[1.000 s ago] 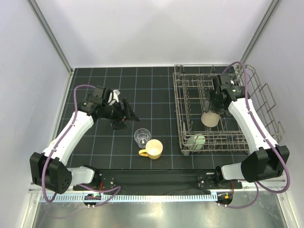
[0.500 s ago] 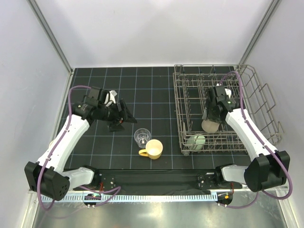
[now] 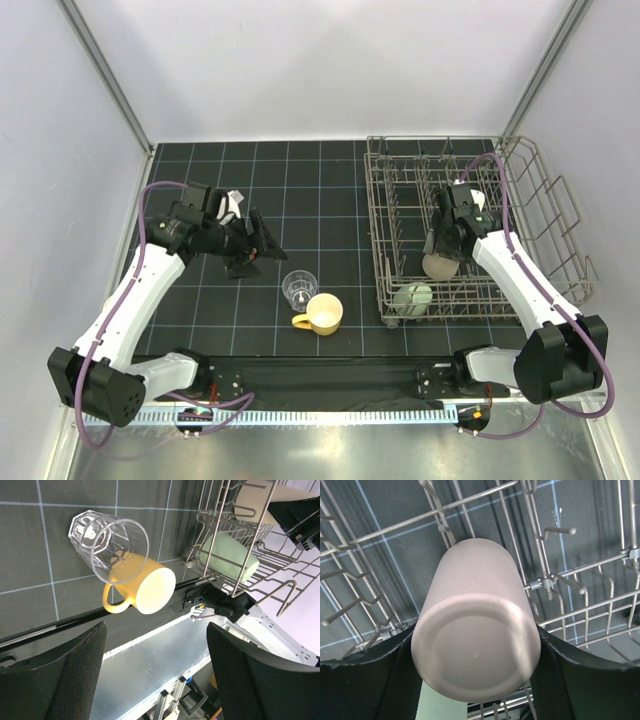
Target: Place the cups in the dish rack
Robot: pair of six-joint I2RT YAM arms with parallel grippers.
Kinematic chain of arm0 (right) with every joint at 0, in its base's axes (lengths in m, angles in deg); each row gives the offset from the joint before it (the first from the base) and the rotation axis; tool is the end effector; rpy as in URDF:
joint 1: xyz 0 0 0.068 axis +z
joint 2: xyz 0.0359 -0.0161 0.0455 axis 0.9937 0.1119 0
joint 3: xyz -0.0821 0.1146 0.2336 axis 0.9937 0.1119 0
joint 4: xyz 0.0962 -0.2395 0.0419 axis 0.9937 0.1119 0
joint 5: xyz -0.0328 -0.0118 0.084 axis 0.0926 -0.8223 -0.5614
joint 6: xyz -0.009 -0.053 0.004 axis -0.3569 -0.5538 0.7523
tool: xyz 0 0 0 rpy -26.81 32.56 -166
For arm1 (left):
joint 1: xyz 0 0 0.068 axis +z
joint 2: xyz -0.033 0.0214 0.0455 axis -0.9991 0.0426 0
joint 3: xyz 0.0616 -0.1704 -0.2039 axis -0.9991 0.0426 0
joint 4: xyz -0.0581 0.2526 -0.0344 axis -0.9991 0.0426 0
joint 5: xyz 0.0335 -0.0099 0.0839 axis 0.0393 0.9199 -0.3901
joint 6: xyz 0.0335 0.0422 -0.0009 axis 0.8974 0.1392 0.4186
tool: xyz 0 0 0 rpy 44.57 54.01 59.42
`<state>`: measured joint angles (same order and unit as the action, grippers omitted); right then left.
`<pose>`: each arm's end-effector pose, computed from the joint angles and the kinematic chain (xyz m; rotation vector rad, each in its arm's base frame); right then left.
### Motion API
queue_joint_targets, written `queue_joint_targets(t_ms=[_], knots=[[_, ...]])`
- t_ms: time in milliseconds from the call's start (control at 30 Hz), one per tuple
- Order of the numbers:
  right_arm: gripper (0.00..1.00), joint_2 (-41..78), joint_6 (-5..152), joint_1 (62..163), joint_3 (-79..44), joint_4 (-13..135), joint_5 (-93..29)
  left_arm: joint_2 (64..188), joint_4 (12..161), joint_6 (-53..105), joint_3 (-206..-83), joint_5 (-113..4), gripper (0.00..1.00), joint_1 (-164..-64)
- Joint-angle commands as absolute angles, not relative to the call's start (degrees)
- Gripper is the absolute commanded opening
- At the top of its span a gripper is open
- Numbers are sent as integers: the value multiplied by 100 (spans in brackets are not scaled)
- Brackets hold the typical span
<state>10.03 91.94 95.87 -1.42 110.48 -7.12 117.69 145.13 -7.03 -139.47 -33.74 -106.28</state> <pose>0.2371 0.0407 0.2728 0.3855 2.5722 -0.1804 0.2032 -0.0872 0.3301 -0.3993 2.6978 -1.0352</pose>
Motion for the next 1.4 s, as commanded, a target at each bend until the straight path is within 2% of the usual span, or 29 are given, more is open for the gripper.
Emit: queue_joint_targets(t_ms=[0, 100, 167, 200, 267, 467, 533, 633, 867, 1000, 1133, 1267, 1367], knots=[[69, 845, 9325, 9649, -210, 11190, -713, 11650, 14585, -727, -14091, -3211, 79, -10593], [79, 792, 9316, 9676, -358, 11348, -748, 11711, 14559, -797, -14091, -3176, 79, -10593], [88, 722, 9298, 9693, -577, 11506, -757, 11729, 14507, -850, -14065, -3132, 79, -10593], [89, 713, 9263, 9693, -666, 11568, -748, 11799, 14463, -894, -14065, -3105, 79, -10593], [100, 678, 9202, 9702, -990, 11769, -678, 11895, 14462, -903, -14073, -3044, 78, -10601], [100, 607, 8877, 9694, -1965, 12419, -511, 12317, 14875, -728, -14284, -3403, 75, -10838], [99, 633, 8789, 9702, -2230, 12726, -502, 12431, 15399, -718, -14389, -4104, 69, -10882], [100, 660, 8648, 9694, -2809, 13043, -669, 12162, 15745, -998, -14495, -5428, 69, -10883], [100, 809, 8876, 9790, -3391, 13669, -967, 11896, 15982, -974, -14574, -7031, 68, -10084], [100, 538, 8605, 9790, -3330, 13380, -1992, 12098, 16220, -474, -14847, -7841, 68, -9243], [100, 519, 8200, 9790, -3409, 13273, -3651, 12010, 15914, -60, -14619, -7729, 66, -8239], [100, 590, 8349, 9781, -3427, 13124, -4638, 12212, 15737, 143, -14390, -7842, 64, -7484], [100, 554, 8209, 9781, -3470, 13097, -4791, 12361, 15500, 388, -14276, -7772, 63, -7069]])
